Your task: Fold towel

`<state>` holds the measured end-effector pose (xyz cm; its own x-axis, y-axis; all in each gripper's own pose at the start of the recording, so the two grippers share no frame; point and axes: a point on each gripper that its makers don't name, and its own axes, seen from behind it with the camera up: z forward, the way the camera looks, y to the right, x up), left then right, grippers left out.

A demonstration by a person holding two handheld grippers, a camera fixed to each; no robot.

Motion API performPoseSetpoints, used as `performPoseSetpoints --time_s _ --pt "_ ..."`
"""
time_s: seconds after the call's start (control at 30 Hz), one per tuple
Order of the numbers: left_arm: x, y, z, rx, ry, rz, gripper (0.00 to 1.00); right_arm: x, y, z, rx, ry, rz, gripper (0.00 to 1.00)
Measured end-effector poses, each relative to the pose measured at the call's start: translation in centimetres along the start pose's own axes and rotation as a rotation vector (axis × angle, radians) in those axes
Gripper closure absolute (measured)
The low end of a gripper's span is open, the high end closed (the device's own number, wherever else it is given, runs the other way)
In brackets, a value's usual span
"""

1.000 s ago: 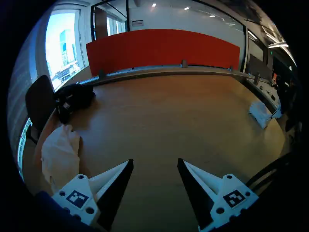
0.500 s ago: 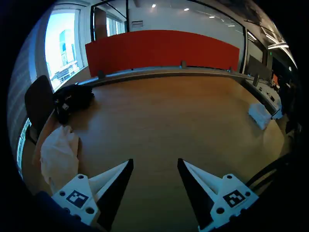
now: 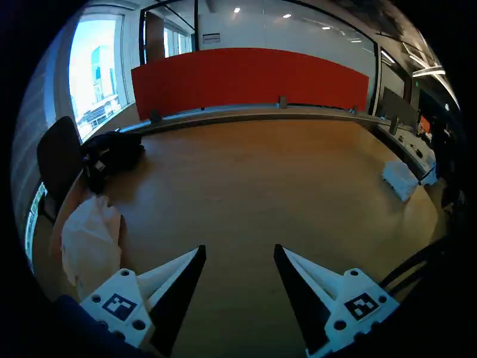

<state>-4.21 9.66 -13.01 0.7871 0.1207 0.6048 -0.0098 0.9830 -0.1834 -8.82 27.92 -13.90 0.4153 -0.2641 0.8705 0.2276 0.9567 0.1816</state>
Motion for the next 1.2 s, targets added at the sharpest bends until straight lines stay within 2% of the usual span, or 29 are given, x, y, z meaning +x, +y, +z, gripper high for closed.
performPoseSetpoints --time_s 0.1,0.23,0.37,0.5,0.57,0.87,1.2 --pt "0.0 -0.1 0.0 -0.001 0.0 -0.002 0.16 0.2 -0.1 -0.2 -0.005 0.007 0.004 0.68" --pt "0.1 -0.1 -0.1 -0.003 0.003 -0.002 0.16 0.4 0.1 -0.5 -0.021 0.017 0.008 0.42" --pt "0.1 -0.2 -0.1 -0.005 0.008 -0.002 0.16 0.7 0.2 -0.7 -0.037 0.032 0.011 0.31" --pt "0.2 -0.3 -0.1 -0.006 0.01 -0.005 0.16 1.0 -0.1 -1.0 -0.04 0.053 0.014 0.04" --pt "0.2 -0.3 -0.1 -0.007 0.012 -0.006 0.16 1.3 -0.1 -1.1 -0.041 0.063 0.018 0.01" --pt "0.5 -0.3 -0.1 -0.011 0.02 -0.01 0.16 2.3 -0.7 -1.8 -0.04 0.112 0.029 0.01" --pt "0.9 -0.2 -0.1 -0.013 0.026 -0.019 0.16 5.4 -1.0 -3.1 -0.065 0.266 0.099 0.0"
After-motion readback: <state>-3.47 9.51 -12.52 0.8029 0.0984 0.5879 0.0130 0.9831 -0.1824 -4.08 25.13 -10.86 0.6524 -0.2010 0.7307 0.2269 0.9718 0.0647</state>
